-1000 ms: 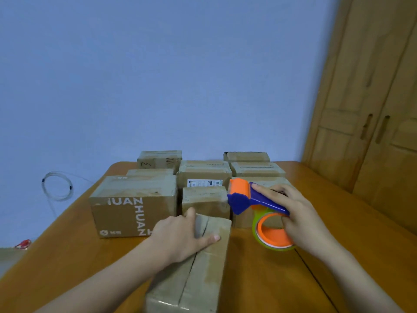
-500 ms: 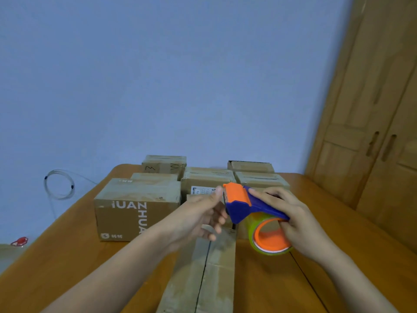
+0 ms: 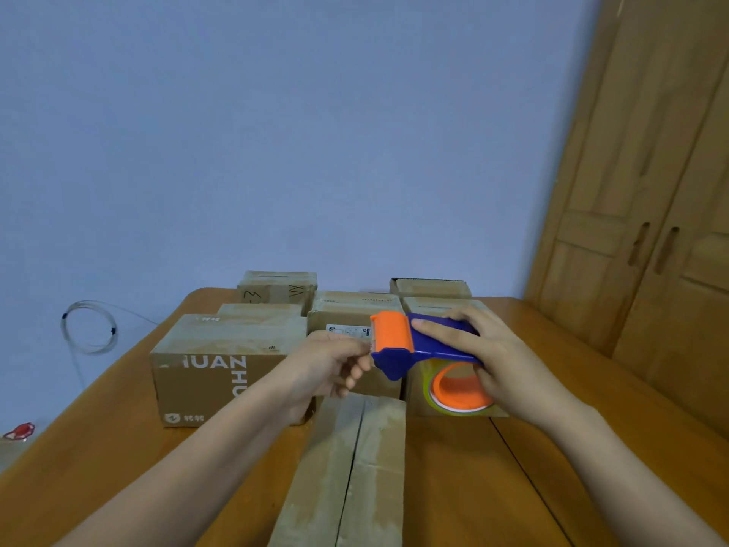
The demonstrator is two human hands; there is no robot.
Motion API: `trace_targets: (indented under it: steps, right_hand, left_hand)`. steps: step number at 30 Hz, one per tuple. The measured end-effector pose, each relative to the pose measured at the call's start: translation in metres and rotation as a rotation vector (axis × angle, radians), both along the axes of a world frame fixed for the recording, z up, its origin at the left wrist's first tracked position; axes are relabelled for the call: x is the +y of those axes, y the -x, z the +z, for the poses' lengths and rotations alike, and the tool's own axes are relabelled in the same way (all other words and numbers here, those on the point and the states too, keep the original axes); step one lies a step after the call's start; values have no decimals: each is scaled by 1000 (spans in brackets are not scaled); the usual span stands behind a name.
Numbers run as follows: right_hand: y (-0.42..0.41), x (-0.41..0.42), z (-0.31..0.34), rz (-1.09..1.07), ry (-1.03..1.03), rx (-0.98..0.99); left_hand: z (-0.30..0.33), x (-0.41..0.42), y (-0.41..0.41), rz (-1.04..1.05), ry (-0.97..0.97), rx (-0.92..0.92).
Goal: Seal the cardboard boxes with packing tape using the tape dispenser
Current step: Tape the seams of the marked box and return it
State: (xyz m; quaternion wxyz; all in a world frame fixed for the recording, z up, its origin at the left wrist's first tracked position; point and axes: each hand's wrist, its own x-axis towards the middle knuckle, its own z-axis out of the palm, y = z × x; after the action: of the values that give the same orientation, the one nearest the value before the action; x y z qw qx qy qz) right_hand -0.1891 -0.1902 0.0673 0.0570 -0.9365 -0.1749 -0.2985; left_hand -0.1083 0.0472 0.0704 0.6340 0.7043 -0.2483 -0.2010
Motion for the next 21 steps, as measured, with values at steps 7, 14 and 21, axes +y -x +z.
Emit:
trace_targets:
  steps: [7,14,21]
  right_hand:
    - [-4,-7,-3,23,94,38]
    - [8,-38,-13,-52,95,61]
    - [19,-59,-30,-69,70,132]
  left_hand:
    - [-1,5,-13,-49,-82,57]
    - [-18,42,-42,46,-126,72]
    - [-32,60,-57,44,-186,41]
